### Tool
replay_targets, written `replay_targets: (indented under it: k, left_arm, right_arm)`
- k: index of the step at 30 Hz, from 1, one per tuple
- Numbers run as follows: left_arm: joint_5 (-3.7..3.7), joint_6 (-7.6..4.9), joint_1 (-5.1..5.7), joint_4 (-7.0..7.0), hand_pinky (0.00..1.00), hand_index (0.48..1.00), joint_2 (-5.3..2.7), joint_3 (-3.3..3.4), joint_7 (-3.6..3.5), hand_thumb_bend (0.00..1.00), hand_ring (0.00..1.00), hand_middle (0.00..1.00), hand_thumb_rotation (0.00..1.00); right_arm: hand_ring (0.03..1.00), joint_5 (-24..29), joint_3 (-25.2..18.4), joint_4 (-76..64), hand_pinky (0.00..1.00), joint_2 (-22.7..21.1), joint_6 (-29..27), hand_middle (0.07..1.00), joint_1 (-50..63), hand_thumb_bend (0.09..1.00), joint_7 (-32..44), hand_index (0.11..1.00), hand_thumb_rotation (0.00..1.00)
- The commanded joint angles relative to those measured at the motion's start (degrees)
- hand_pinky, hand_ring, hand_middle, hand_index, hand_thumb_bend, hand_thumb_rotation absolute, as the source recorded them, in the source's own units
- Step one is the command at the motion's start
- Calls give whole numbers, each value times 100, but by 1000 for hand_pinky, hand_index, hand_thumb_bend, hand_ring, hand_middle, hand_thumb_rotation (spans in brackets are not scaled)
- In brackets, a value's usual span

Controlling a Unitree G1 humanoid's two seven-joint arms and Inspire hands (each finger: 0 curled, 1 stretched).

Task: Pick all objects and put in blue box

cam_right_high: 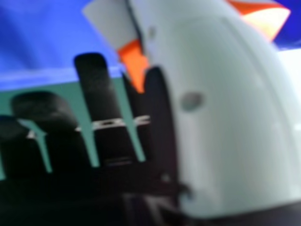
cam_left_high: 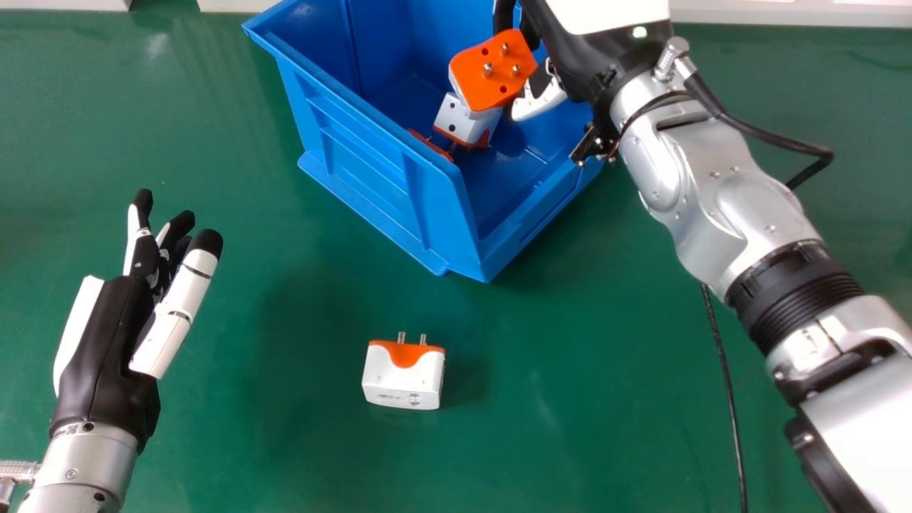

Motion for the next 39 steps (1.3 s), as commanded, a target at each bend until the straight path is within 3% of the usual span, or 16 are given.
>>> replay_targets:
  k: [1,8,10,12,13,16,17,20,26,35,39]
  left_arm:
    - [-68,-166,11,-75,911,935,6,39,-4,486,959,957,771]
    - [-39,-96,21,-172,910,933,-14,1,27,490,957,955,769]
    - [-36,-84,18,-181,909,932,-19,-9,32,492,956,954,768]
    - [-36,-91,15,-177,909,932,-26,-14,33,492,956,954,768]
    - [-41,-103,1,-160,908,931,-34,-20,30,493,955,953,766]
    - [-31,-103,-20,-168,904,930,-54,-50,41,495,955,952,757]
    - [-24,-103,-28,-162,901,928,-56,-61,49,498,954,951,748]
    - [-16,-109,-46,-136,897,926,-64,-75,62,502,953,949,736]
    - [36,-146,-70,-87,896,927,-81,-105,105,504,953,950,732]
    - [55,-202,-113,20,902,932,-50,-142,144,503,955,953,741]
    - [79,-190,-117,-3,907,934,-36,-159,153,502,957,955,747]
  right_arm:
    - [98,90,16,112,53,109,50,470,-438,518,-267,481,0]
    - [103,252,89,493,60,259,62,453,-520,518,-427,477,0]
    - [238,183,193,489,179,217,112,484,-501,514,-324,476,33]
    - [238,118,314,424,179,148,163,484,-502,514,-162,476,33]
    - [397,60,404,339,317,79,187,563,-495,526,4,547,239]
    - [610,21,525,84,494,-37,243,712,-414,560,254,693,495]
    - [769,42,530,15,636,-43,270,837,-376,588,254,818,654]
    - [950,88,532,-140,842,-55,333,966,-291,627,253,961,807]
    - [994,82,544,-353,923,-103,483,996,-159,630,239,995,844]
    - [1000,138,468,-759,944,-205,552,1000,245,617,156,1000,847]
    - [1000,136,471,-870,938,-251,561,1000,396,595,172,1000,841]
